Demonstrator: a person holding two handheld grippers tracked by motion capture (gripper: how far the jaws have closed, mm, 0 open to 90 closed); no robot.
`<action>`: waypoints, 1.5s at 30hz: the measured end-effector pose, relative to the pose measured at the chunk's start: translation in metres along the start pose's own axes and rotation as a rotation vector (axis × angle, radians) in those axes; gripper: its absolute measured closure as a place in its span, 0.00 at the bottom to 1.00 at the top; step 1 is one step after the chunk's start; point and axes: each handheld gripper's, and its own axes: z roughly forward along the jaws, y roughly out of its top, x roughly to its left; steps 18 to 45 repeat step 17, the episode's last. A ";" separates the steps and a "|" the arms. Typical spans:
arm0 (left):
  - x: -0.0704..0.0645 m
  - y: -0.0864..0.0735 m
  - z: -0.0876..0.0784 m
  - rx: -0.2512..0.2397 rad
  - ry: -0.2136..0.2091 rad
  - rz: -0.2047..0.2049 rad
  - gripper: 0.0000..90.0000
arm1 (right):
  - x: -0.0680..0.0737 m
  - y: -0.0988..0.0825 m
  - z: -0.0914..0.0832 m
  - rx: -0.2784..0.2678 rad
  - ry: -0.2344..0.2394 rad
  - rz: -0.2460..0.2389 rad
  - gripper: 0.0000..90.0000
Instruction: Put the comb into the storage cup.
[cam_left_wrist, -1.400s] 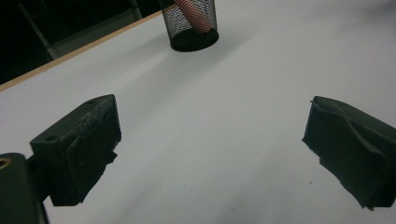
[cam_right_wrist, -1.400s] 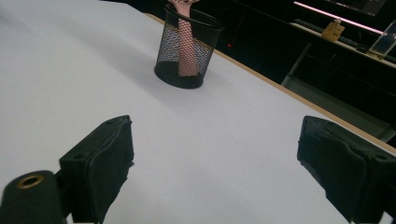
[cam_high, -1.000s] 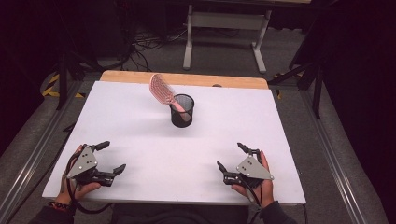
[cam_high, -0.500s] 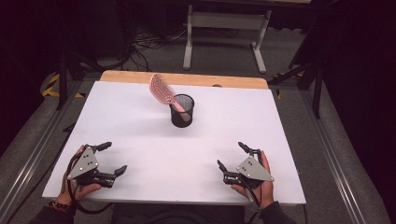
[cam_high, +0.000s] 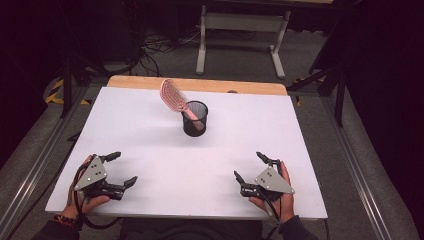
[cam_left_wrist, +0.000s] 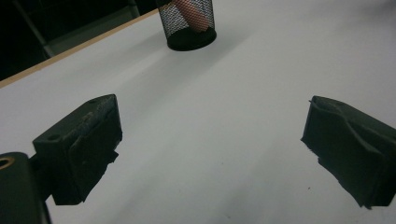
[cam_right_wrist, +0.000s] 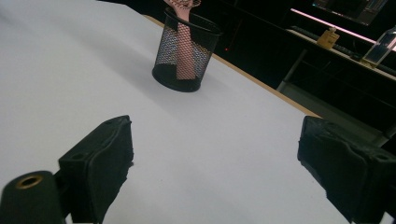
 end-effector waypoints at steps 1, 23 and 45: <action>0.000 0.000 0.000 -0.001 -0.001 0.004 0.06 | 0.000 0.000 0.000 -0.003 -0.003 0.000 0.12; 0.001 0.006 0.004 -0.035 0.009 -0.041 0.09 | -0.016 -0.003 0.003 0.032 -0.048 0.107 0.13; 0.001 0.006 0.004 -0.035 0.009 -0.041 0.09 | -0.016 -0.003 0.003 0.032 -0.048 0.107 0.13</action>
